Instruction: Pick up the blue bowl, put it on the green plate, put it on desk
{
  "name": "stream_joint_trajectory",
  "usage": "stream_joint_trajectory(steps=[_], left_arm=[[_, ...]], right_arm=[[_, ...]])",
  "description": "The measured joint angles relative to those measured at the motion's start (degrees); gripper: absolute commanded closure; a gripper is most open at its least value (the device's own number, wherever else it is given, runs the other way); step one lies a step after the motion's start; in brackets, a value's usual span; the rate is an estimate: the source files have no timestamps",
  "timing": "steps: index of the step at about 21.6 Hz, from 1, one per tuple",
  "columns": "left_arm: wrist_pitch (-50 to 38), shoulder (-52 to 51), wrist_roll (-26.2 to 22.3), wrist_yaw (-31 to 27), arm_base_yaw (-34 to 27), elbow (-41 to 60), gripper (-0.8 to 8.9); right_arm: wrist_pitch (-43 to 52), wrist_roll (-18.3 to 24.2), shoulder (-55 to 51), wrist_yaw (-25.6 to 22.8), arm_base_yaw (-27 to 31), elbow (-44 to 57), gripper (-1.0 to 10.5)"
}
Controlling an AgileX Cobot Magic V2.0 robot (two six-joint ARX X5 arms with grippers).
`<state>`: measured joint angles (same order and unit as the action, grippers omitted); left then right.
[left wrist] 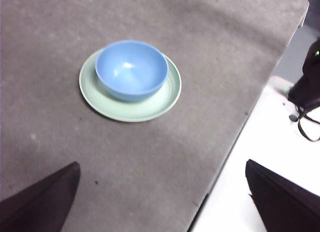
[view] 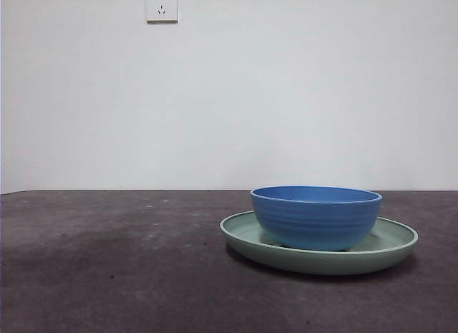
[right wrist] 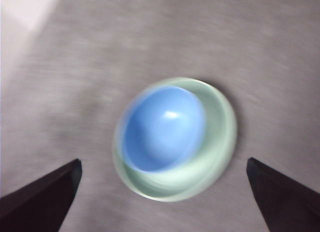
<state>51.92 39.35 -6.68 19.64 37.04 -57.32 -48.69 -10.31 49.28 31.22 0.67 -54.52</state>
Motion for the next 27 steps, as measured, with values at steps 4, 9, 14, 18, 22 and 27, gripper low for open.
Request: stream_joint_trajectory(steps=[4,9,14,18,22,27], left_arm=[[-0.4,0.0,0.2,0.0,0.0,0.0,2.83],[-0.4,0.0,0.2,0.0,0.0,0.0,2.83],[-0.4,0.0,0.2,0.0,0.0,0.0,2.83],[-0.4,0.0,0.2,0.0,0.0,0.0,2.83],[-0.4,0.0,0.2,0.0,0.0,0.0,2.83],[-0.4,0.0,0.3,0.0,0.0,0.0,2.83]], right_arm=[[-4.2,0.7,3.7,-5.4,-0.3,0.0,3.7],[-5.9,2.4,11.5,-7.9,-2.9,0.0,3.7],[0.7,3.5,24.5,-12.6,-6.5,0.0,3.7],[4.7,4.1,31.2,-16.6,-7.1,0.0,3.7],[6.4,4.1,36.3,-16.7,-8.0,0.0,4.9],[10.1,4.2,37.8,-16.5,-11.4,0.0,5.9]])
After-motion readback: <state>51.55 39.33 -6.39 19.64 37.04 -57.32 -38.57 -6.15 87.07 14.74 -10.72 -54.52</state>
